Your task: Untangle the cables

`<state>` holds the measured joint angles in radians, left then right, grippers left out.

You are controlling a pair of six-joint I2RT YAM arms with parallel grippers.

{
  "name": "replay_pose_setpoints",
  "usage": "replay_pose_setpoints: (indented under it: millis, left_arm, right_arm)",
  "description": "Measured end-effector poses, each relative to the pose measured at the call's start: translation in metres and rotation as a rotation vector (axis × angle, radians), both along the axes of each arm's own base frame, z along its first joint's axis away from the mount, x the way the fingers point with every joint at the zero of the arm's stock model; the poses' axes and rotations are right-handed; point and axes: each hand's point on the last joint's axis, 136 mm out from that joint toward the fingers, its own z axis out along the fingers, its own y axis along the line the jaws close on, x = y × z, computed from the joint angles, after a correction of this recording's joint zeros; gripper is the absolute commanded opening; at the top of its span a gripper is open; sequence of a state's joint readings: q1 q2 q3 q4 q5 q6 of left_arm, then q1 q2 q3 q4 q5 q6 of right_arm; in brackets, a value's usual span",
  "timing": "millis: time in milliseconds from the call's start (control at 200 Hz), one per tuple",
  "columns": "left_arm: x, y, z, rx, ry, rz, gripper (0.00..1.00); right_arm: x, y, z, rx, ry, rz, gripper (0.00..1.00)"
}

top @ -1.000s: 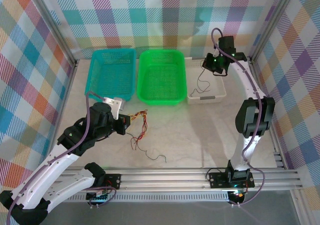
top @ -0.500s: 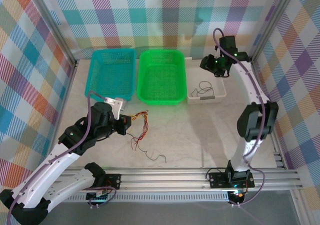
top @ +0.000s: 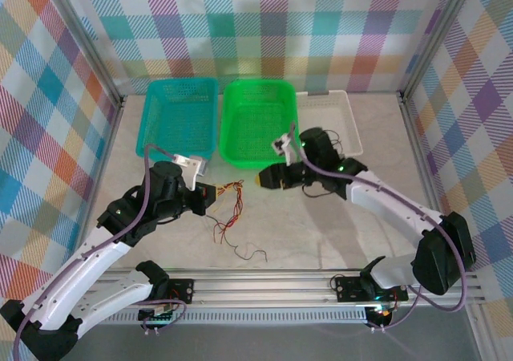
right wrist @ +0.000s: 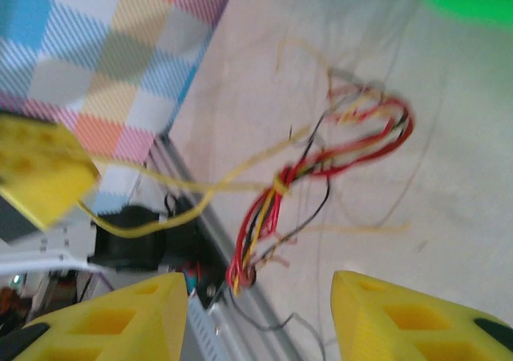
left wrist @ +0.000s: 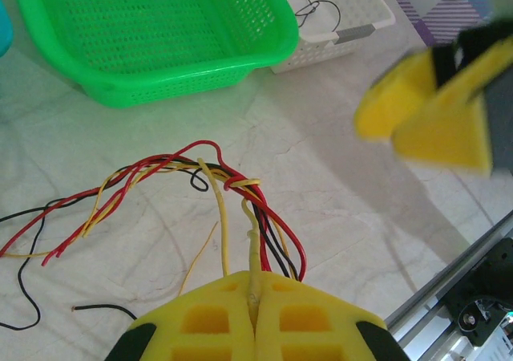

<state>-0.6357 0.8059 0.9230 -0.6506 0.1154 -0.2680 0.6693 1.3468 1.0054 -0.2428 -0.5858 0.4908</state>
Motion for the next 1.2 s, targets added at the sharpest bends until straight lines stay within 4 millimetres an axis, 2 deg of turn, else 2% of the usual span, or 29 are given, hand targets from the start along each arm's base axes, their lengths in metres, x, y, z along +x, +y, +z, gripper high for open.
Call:
replay_pose_setpoints:
  millis: [65, 150, 230, 310, 460, 545, 720, 820, 895, 1130, 1200]
  left_arm:
    - [0.000, 0.000, 0.000, 0.000, 0.000, 0.000, 0.00]
    - [0.000, 0.000, -0.001, 0.002, 0.002, 0.000, 0.00]
    - [0.000, 0.000, -0.001, 0.003, 0.004, 0.000, 0.00]
    - [0.001, 0.000, -0.002, 0.004, 0.004, 0.000, 0.00]
    - [0.001, 0.000, -0.002, 0.004, 0.004, 0.000, 0.00]
    - [0.001, 0.000, -0.002, 0.004, 0.005, 0.000, 0.00]
    - [0.001, 0.000, -0.002, 0.007, 0.003, -0.002, 0.00]
    - [0.001, -0.001, -0.002, 0.008, 0.006, -0.002, 0.00]
    - [0.001, -0.001, -0.003, 0.010, 0.008, -0.002, 0.00]
    - [0.001, -0.001, -0.003, 0.010, 0.008, -0.002, 0.00]
    - [0.001, -0.001, -0.003, 0.010, 0.008, -0.002, 0.00]
  right_arm:
    - [-0.019, 0.011, -0.009, -0.005, 0.006, 0.052, 0.52]
    - [-0.037, 0.026, -0.009, 0.006, -0.019, 0.109, 0.50]
    - [-0.049, 0.039, -0.005, 0.024, -0.050, 0.148, 0.46]
    - [-0.058, 0.050, -0.009, 0.023, -0.061, 0.176, 0.44]
    - [-0.050, 0.054, -0.030, -0.031, -0.049, 0.148, 0.45]
    - [-0.046, 0.050, -0.039, -0.072, -0.053, 0.121, 0.50]
    - [-0.037, 0.041, -0.031, -0.095, -0.105, 0.062, 0.55]
    - [-0.033, 0.037, -0.023, -0.096, -0.142, 0.036, 0.53]
    - [-0.031, 0.036, -0.024, -0.105, -0.152, 0.027, 0.50]
    - [-0.033, 0.043, -0.050, -0.161, -0.117, 0.042, 0.48]
    - [-0.034, 0.045, -0.055, -0.172, -0.109, 0.048, 0.42]
